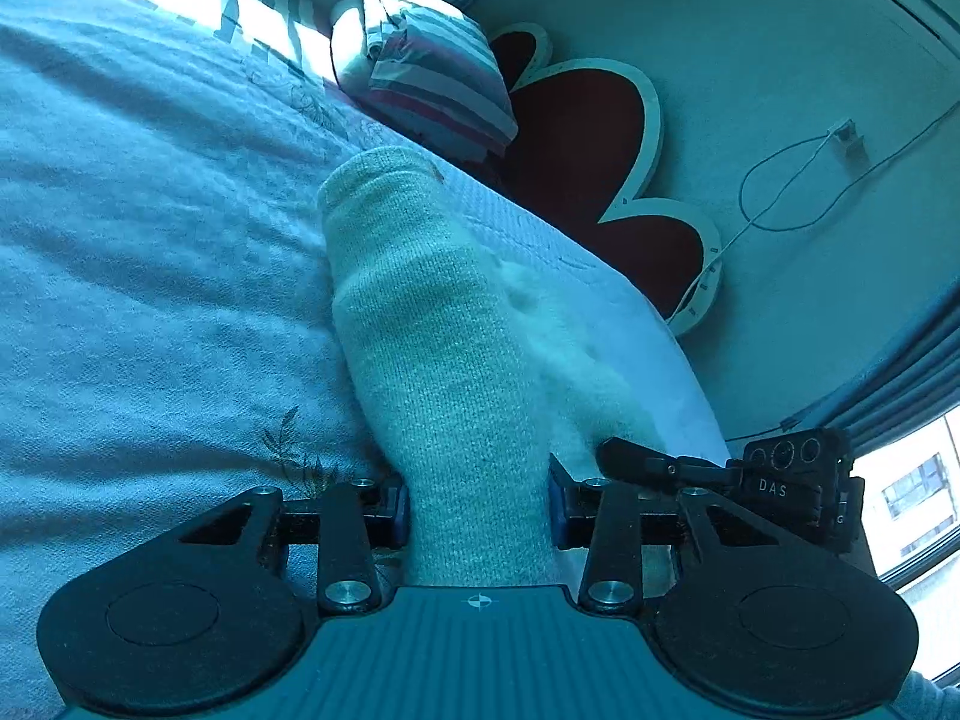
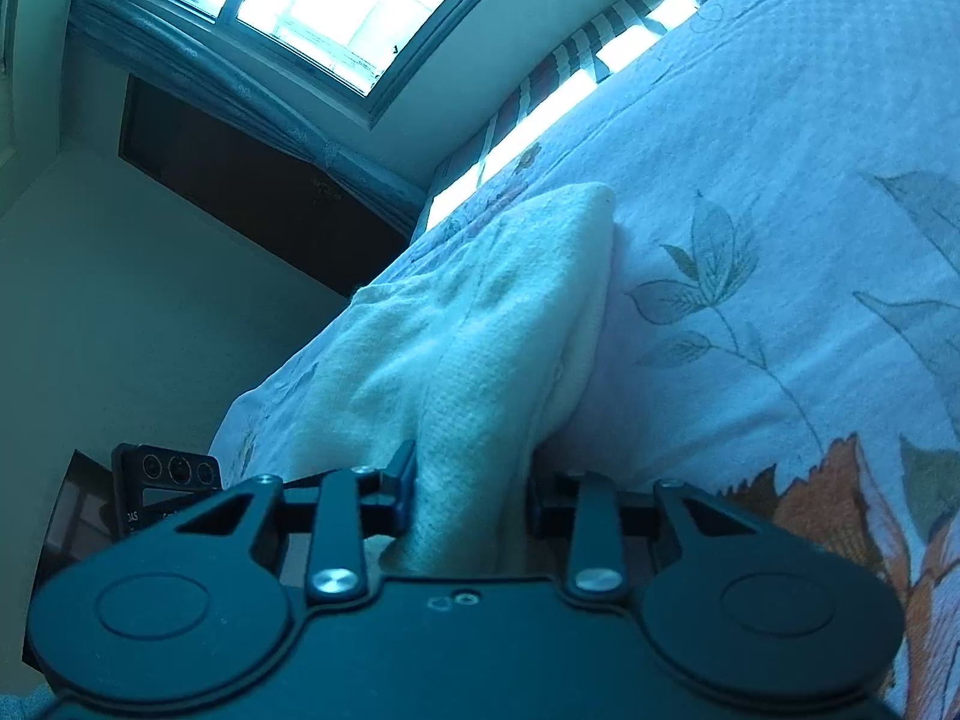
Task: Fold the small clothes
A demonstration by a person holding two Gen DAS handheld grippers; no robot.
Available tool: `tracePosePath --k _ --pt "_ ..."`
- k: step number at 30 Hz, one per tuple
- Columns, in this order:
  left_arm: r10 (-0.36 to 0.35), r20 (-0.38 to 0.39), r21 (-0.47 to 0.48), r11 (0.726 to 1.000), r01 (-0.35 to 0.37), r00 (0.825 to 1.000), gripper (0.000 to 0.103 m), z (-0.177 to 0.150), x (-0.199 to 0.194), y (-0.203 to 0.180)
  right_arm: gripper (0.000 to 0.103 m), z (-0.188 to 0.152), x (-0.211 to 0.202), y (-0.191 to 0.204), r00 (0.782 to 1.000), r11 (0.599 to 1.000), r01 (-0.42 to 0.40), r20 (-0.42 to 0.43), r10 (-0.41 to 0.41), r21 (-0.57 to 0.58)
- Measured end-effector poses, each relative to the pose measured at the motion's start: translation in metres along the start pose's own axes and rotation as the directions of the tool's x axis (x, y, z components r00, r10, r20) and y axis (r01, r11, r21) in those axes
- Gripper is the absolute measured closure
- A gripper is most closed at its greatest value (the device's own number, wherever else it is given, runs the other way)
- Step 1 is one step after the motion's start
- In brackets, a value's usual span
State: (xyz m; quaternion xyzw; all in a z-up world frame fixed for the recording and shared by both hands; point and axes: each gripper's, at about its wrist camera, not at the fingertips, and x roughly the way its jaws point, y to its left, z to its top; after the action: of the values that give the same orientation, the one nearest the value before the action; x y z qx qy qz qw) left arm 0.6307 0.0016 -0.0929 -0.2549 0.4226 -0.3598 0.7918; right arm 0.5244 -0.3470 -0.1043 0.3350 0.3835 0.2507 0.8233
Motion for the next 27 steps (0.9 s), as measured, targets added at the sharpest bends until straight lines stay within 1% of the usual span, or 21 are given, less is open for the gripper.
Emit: tracePosePath --k 3,6,9,12,15,19,24,27 --pt "-0.015 0.041 0.032 0.999 0.014 0.999 0.065 0.001 -0.021 -0.016 0.073 -0.003 -0.012 0.025 0.999 0.998 0.013 0.031 -0.011 -0.067" --pt "-0.029 0.089 0.054 0.998 0.025 0.996 0.065 0.004 -0.057 -0.032 0.073 -0.005 -0.027 0.058 0.998 0.993 0.0 0.061 0.008 -0.122" --pt "-0.014 0.12 0.078 0.997 0.004 0.993 0.065 0.002 -0.095 -0.042 0.073 -0.009 -0.037 0.092 0.997 0.987 -0.027 0.067 0.038 -0.161" --pt "0.015 0.153 0.084 0.996 -0.028 0.988 0.065 -0.003 -0.134 -0.043 0.073 -0.017 -0.037 0.122 0.996 0.979 -0.06 0.052 0.071 -0.193" --pt "0.055 0.188 0.066 0.995 -0.069 0.981 0.065 -0.013 -0.172 -0.036 0.073 -0.028 -0.018 0.151 0.994 0.971 -0.1 0.018 0.106 -0.215" --pt "0.123 0.222 0.009 0.992 -0.128 0.967 0.065 -0.033 -0.215 -0.011 0.073 -0.043 0.015 0.177 0.987 0.963 -0.157 -0.049 0.15 -0.219" --pt "0.194 0.239 -0.065 0.981 -0.183 0.951 0.065 -0.051 -0.243 0.026 0.073 -0.066 0.06 0.194 0.975 0.96 -0.202 -0.136 0.178 -0.194" --pt "0.224 0.245 -0.107 0.973 -0.203 0.943 0.065 -0.06 -0.25 0.049 0.073 -0.078 0.088 0.202 0.966 0.961 -0.215 -0.18 0.184 -0.174"
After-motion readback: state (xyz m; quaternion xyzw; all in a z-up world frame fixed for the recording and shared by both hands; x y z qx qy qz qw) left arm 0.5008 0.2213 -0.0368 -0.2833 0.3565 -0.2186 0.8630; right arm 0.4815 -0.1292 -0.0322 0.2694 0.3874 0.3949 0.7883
